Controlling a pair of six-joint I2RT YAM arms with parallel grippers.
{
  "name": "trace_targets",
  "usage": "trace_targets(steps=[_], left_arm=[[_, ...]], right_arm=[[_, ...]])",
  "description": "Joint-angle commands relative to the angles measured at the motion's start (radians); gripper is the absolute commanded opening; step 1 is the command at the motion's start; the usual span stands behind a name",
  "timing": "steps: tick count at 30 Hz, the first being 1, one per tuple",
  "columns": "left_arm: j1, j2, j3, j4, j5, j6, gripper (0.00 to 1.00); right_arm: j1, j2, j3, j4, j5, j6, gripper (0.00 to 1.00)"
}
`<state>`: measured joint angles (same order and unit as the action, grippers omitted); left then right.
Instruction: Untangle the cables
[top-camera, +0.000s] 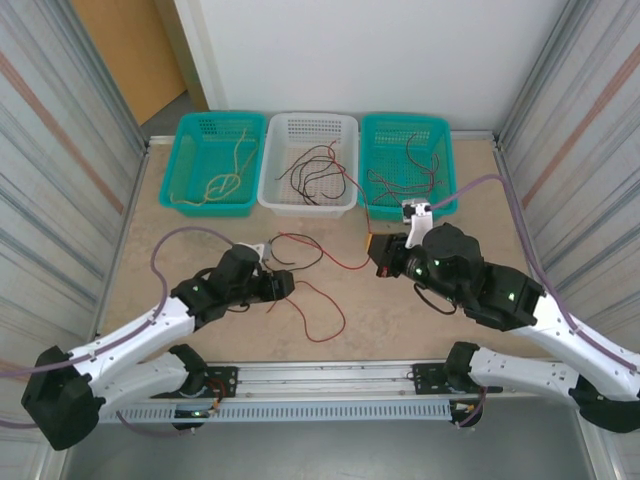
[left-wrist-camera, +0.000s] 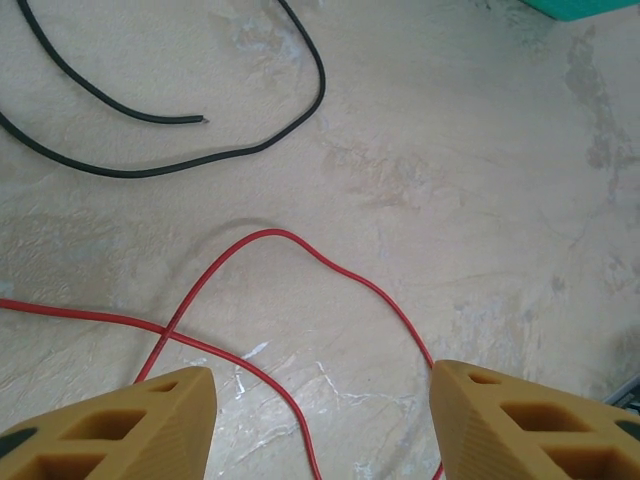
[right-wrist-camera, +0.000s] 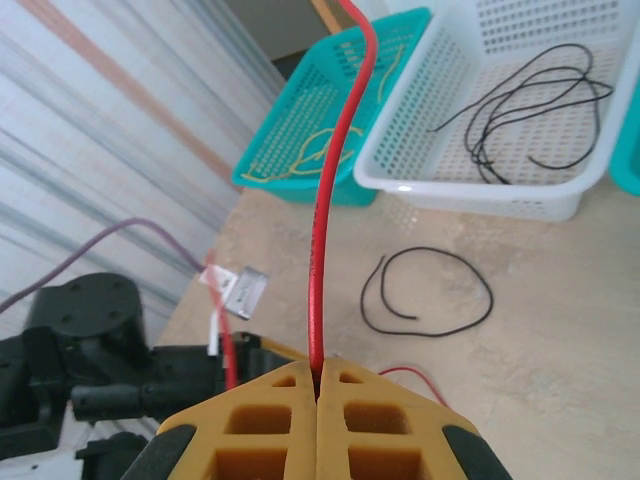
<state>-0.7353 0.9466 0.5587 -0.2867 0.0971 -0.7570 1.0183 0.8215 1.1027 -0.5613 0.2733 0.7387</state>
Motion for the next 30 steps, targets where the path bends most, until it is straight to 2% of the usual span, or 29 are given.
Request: trace_targets(steps=[1,8,14,16,19,26,27,29,30], left_arm=[[-0.009,-0.045,0.029,-0.031,0.018,0.01,0.61],[-0.009,-0.119,0.04,-0.096,0.019,0.041,0.64],[-0.011,-0.169,0.01,-0.132,0.04,0.039,0.63],[-0.011,-0.19,-0.003,-0.135,0.04,0.028,0.63],[-0.014,-0.223,-0.02,-0.141,0.039,0.013,0.63],[-0.016,-0.278,-0.004,-0.2,0.017,0.013,0.63],[-0.016,-0.278,0.002,-0.209,0.015,0.016,0.63],[-0.016,-0.273,0.021,-0.223,0.013,0.029,0.64],[-0.016,-0.271,0.028,-0.226,0.013,0.035,0.64]], right_arm=[[-0.037,-0.016,0.049,-0.03,0.048,-0.038,0.0],[-0.289,0.093,0.239,-0.147,0.025,-0.07,0.0],[-0.653,0.289,0.356,-0.141,-0.259,-0.076,0.0],[-0.74,0.354,0.387,-0.129,-0.323,-0.076,0.0],[-0.832,0.446,0.419,-0.102,-0.366,-0.089,0.0],[-0.974,0.715,0.525,-0.104,-0.502,-0.133,0.0],[-0.98,0.751,0.543,-0.117,-0.516,-0.148,0.02],[-0.985,0.841,0.613,-0.188,-0.547,-0.21,0.24],[-0.983,0.878,0.661,-0.252,-0.54,-0.232,0.3]])
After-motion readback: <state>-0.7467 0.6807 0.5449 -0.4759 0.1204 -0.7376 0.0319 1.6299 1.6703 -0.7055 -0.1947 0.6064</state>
